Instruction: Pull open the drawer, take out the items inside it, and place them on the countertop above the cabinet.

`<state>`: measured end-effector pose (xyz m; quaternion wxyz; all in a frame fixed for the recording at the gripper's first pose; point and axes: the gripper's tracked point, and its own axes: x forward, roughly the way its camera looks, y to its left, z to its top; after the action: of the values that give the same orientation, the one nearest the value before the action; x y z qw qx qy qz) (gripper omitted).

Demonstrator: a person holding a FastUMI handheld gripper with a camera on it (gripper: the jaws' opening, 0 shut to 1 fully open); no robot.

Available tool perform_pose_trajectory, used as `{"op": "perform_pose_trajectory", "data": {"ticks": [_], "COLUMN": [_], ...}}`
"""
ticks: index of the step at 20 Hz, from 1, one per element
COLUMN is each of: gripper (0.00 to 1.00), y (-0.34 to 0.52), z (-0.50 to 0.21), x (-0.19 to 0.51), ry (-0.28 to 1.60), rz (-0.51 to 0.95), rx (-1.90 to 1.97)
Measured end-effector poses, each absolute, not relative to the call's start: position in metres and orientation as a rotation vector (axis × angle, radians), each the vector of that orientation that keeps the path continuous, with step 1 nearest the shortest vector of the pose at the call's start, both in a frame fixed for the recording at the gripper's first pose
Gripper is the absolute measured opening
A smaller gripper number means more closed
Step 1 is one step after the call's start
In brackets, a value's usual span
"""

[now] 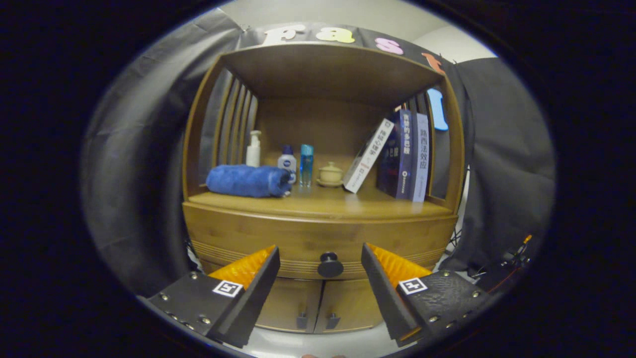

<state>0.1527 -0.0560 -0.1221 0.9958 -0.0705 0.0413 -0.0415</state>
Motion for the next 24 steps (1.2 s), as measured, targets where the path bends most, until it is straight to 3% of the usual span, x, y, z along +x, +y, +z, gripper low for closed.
{"op": "perform_pose_trajectory", "data": {"ticks": [4, 13, 16, 20, 24], "gripper": [0.98, 0.43, 0.4, 0.32, 0.31], "y": [-0.067, -0.08, -0.079, -0.079, -0.078], "z": [-0.161, -0.177, -0.177, -0.184, -0.184], "x": [0.19, 0.22, 0.223, 0.22, 0.22], "ry": [0.183, 0.147, 0.095, 0.199, 0.189], "rz": [-0.071, -0.117, -0.15, -0.125, -0.115], "rx": [-0.097, -0.124, -0.134, -0.197, -0.172]}}
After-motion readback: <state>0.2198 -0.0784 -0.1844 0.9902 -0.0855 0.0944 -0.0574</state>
